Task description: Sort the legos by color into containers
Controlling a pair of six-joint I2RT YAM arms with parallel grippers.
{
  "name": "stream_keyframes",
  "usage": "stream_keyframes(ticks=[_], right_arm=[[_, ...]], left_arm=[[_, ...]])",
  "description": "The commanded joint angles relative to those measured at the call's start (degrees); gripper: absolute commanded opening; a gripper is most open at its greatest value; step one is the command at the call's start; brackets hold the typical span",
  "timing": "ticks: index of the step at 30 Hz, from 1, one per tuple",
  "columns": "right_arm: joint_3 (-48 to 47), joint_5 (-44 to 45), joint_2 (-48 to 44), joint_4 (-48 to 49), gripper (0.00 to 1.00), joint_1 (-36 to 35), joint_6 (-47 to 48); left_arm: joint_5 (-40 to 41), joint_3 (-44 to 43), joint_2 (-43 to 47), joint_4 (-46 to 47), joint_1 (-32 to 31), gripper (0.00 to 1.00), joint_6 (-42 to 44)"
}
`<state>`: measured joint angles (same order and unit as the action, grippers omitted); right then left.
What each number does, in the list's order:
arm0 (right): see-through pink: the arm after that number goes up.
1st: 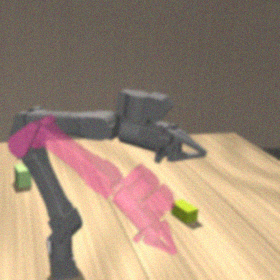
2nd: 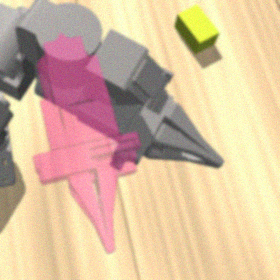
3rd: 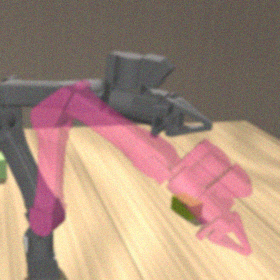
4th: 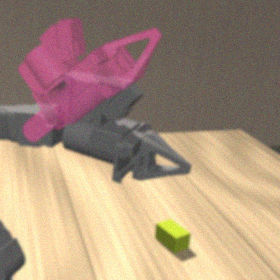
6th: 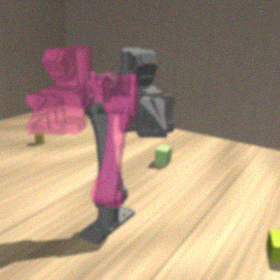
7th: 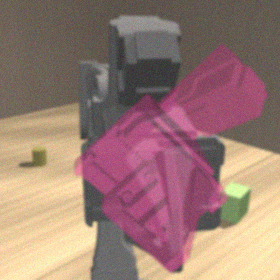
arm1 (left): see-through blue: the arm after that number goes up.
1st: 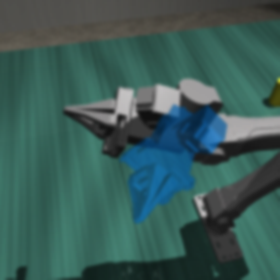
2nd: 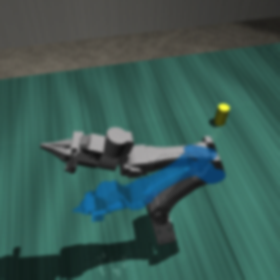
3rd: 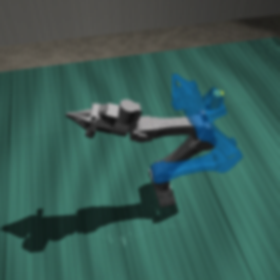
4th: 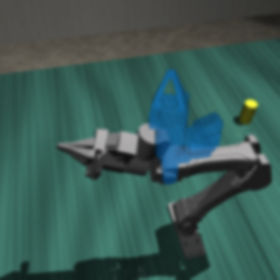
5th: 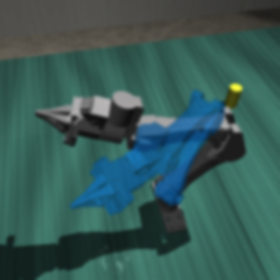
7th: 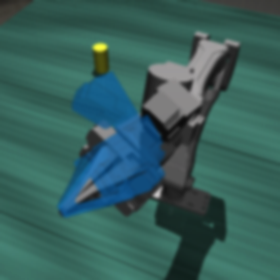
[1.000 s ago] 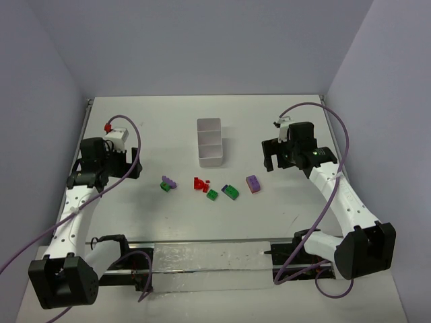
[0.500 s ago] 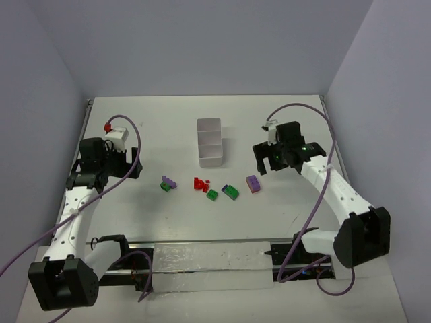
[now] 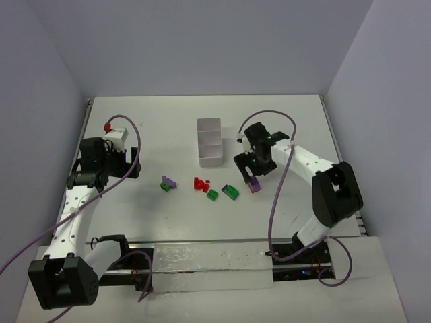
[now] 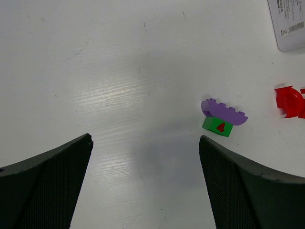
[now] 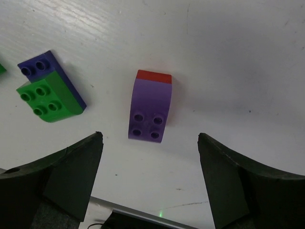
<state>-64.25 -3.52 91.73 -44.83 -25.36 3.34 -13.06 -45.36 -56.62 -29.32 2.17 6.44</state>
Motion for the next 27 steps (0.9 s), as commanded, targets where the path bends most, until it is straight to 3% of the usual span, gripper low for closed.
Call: stream_keyframes(ticks=[1,7,14,21,25,27], right_arm=[[-3.8,1.1,3.6,-2.1,0.84,-0.2,-0.8],[-4.9,1.3,7.5,-2.5,0.78,-0.2,-0.7],[-4.9,1.4,9.2,-1.8,0.61,-0.2,-0.5],[-5.3,-1.3,8.6,-2.4,0.30,0.0,-0.1],[-5.1,-6.5,4.0,-3.2,0.02,0.4,1.7],[-5.3,-9.4,0.4,-4.2,0.00,1.5,3.3]], left_arm=[[-0.1,-0.4,0.4,2.2,-0.2,0.99,0.0],[-0.2,-0.3,0.0,2.4,-0.2,0.99,0.1],[-0.3,0.0,0.2,2.6,-0.2,0.99,0.1],[-0.7,-0.2,-0.6,2.5,-0.2,0.99,-0.1],[-3.3,-0.6,-0.2,2.1,-0.2,0.99,-0.2],[-5.8,-0.6,1.3,2.3,-0.2,0.99,-0.4]])
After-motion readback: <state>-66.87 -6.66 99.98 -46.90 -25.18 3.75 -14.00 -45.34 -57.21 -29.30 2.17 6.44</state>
